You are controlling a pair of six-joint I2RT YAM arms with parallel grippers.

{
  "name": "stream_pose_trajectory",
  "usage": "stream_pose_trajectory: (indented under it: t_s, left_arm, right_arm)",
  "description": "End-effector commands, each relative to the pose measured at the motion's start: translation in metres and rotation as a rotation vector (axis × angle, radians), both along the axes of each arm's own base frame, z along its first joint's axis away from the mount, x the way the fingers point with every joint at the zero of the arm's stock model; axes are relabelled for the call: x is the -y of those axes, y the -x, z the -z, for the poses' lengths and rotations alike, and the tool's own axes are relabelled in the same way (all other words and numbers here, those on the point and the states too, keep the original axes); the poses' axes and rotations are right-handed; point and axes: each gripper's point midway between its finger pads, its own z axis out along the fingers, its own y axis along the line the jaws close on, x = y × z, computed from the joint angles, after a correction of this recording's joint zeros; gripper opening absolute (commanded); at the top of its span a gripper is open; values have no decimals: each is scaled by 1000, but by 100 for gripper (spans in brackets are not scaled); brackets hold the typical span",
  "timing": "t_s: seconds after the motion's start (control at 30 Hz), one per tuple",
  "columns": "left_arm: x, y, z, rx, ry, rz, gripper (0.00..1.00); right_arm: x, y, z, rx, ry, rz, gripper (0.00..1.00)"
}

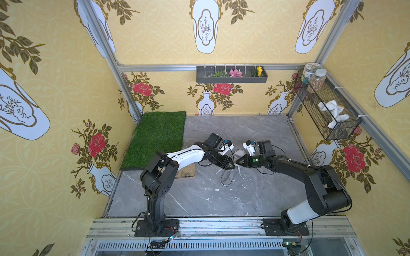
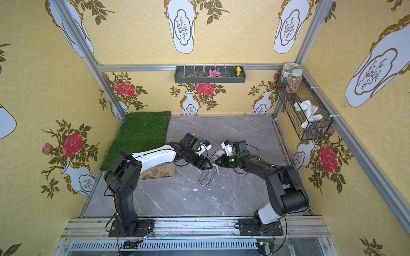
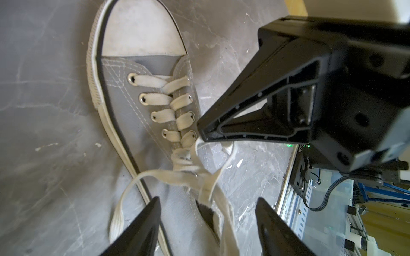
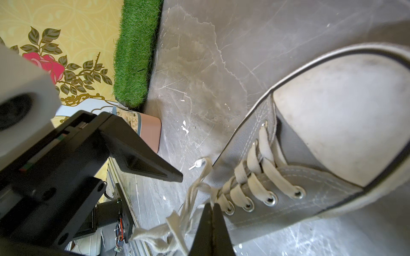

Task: Tie the shoes
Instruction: Cross the shoelace with the shoelace.

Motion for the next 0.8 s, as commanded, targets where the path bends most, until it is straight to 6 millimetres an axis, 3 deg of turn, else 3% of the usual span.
stream_pose_trajectory:
  t_s: [0.0,0.1,0.27,0.53,0.77]
  left_arm:
    - [-2,11,2,-57,8,10,56]
    - [-1,12,4,-73,3,10,42]
    - [-1,14,6,-98,-1,18,30]
    - [-2,16,15,-125,-20,23,0]
    - [-6,13,23,-118,-52,9,0]
  right_arm:
    - [0,-5,-4,29,1,1,0]
    - [0,-5,-3,31,3,3,0]
    - [0,-6,-5,36,4,6,0]
    - [5,-3,1,35,34,23,0]
    - [14,-3,2,51,66,60,0]
